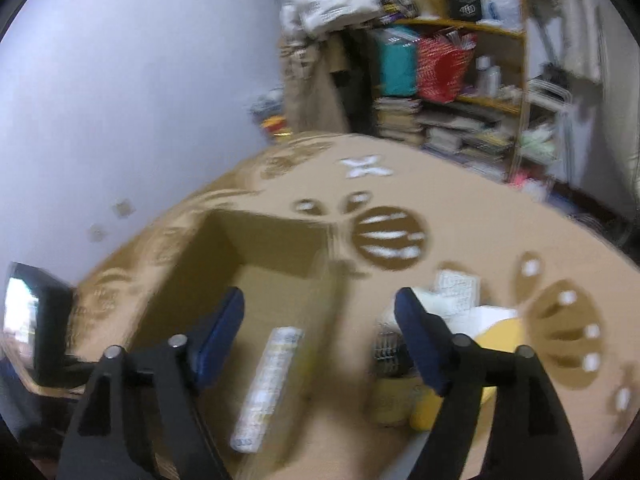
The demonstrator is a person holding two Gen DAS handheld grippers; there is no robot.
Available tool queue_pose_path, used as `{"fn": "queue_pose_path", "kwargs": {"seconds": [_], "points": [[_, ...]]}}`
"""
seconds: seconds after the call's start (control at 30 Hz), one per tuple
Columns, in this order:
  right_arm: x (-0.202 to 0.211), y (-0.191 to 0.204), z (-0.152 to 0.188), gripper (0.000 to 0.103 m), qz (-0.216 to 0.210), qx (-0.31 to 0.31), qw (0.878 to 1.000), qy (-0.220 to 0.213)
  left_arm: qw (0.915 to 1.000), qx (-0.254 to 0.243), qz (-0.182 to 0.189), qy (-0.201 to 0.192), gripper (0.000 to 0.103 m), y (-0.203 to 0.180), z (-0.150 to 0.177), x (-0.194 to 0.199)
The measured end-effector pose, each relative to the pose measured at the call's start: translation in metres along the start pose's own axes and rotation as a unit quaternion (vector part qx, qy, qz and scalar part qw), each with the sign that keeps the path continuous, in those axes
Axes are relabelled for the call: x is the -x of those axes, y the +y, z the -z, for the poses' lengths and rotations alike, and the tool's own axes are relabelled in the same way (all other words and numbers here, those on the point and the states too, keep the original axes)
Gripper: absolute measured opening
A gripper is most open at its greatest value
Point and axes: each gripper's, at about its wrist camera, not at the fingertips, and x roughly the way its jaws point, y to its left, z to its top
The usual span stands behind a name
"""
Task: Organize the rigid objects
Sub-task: 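Lower the white remote into the box and open the right tool, then move the right tool to the yellow oval lid and grasp it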
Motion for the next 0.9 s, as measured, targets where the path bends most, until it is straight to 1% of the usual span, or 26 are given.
{"fn": "queue_pose_path", "kwargs": {"seconds": [0.03,0.07,0.13,0.23,0.33,0.5,0.57,0.63,0.7,0.8,0.9], "points": [[-0.003,-0.007,0.001,0.086,0.026,0.003,1.000,0.001,1.0000,0.000,0.000,0.000,0.013,0.000,0.000,0.001],[-0.006,-0.014,0.002,0.086,0.041,0.001,0.999,0.005,1.0000,-0.001,-0.001,0.000,0.013,-0.001,0.000,0.001],[-0.014,-0.031,0.006,0.087,0.056,-0.021,0.998,0.022,1.0000,-0.002,-0.003,0.000,0.013,-0.001,0.000,0.002],[-0.028,-0.057,0.013,0.087,0.067,-0.053,0.995,0.050,1.0000,0.000,-0.004,-0.001,0.013,-0.001,0.000,0.003],[-0.042,-0.077,0.021,0.087,0.080,-0.064,0.992,0.073,1.0000,-0.001,-0.007,-0.004,0.013,-0.001,0.000,0.005],[-0.054,-0.101,0.034,0.087,0.096,-0.096,0.986,0.092,0.9999,0.007,-0.007,-0.010,0.013,0.001,-0.001,0.008],[-0.060,-0.109,0.040,0.087,0.096,-0.111,0.983,0.106,0.9999,0.007,-0.009,-0.010,0.013,0.000,-0.001,0.007],[-0.069,-0.119,0.044,0.087,0.087,-0.137,0.979,0.123,0.9999,0.005,-0.011,-0.011,0.013,-0.001,-0.001,0.008],[-0.070,-0.122,0.047,0.087,0.102,-0.143,0.977,0.119,0.9999,0.006,-0.011,-0.010,0.013,-0.001,-0.001,0.007],[-0.071,-0.121,0.047,0.087,0.114,-0.127,0.977,0.124,0.9999,0.008,-0.008,-0.010,0.014,0.000,0.000,0.008],[-0.072,-0.127,0.051,0.087,0.131,-0.144,0.972,0.132,0.9998,0.012,-0.007,-0.012,0.014,0.000,0.000,0.008]]}}
